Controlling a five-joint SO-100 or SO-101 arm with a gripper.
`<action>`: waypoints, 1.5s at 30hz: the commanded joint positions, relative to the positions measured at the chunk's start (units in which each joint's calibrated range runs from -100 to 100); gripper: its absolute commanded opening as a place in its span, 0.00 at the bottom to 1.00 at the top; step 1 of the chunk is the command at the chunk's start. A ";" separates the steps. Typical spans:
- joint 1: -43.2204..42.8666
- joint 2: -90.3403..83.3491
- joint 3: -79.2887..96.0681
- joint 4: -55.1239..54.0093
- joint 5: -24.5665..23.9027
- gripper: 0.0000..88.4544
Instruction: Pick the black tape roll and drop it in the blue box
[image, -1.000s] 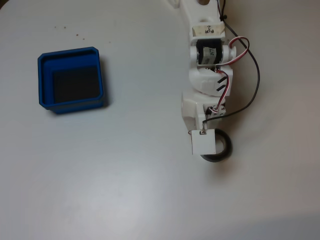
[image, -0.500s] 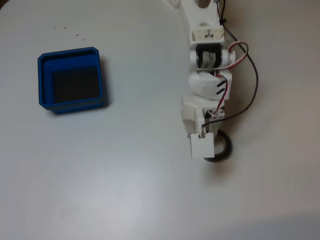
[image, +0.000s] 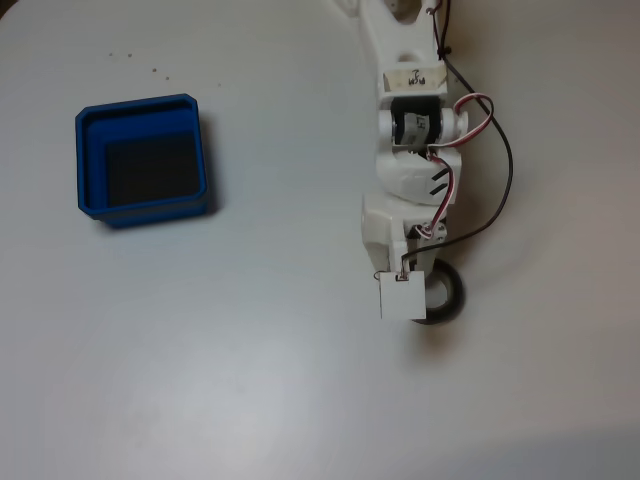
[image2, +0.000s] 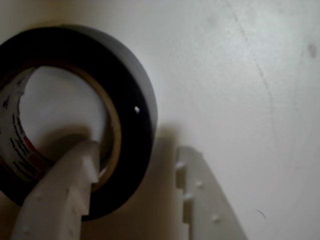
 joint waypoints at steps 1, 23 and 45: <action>0.10 -0.86 -3.95 -1.11 -0.18 0.16; -0.19 2.48 -3.86 -3.42 -0.09 0.15; -1.46 4.49 -3.77 -2.43 0.08 0.01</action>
